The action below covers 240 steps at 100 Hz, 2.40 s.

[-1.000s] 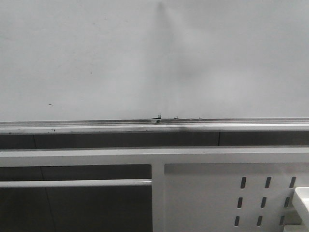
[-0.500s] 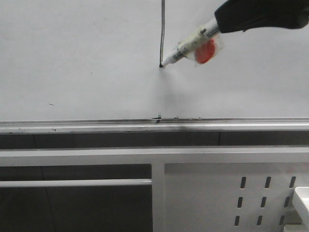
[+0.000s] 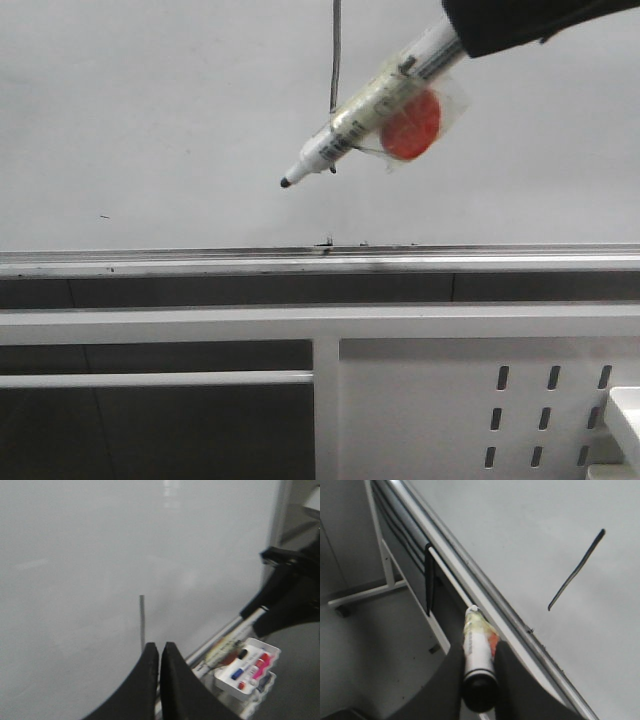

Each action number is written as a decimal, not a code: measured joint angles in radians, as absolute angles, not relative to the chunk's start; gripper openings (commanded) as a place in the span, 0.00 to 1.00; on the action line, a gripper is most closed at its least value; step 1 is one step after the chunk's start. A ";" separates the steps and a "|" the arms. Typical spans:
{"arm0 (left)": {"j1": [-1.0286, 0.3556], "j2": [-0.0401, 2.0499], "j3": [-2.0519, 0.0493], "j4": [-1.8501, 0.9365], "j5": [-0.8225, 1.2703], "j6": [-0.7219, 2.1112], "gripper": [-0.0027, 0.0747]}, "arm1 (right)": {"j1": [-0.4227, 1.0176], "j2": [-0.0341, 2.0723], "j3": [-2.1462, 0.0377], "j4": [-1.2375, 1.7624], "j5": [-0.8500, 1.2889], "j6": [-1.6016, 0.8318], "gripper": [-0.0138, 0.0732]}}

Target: Write number 1 on whiteboard

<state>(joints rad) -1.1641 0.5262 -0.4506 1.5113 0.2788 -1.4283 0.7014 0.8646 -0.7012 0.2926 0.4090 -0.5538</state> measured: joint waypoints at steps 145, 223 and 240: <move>-1.164 1.136 -0.519 1.645 0.280 -1.237 0.49 | 0.802 1.092 -0.953 0.199 0.700 -0.554 0.08; -1.164 1.214 -0.563 1.665 0.295 -1.242 0.01 | 0.831 1.092 -0.957 0.197 0.678 -0.554 0.08; -1.164 1.214 -0.563 1.665 0.295 -1.244 0.01 | 0.831 1.092 -0.957 0.197 0.678 -0.554 0.11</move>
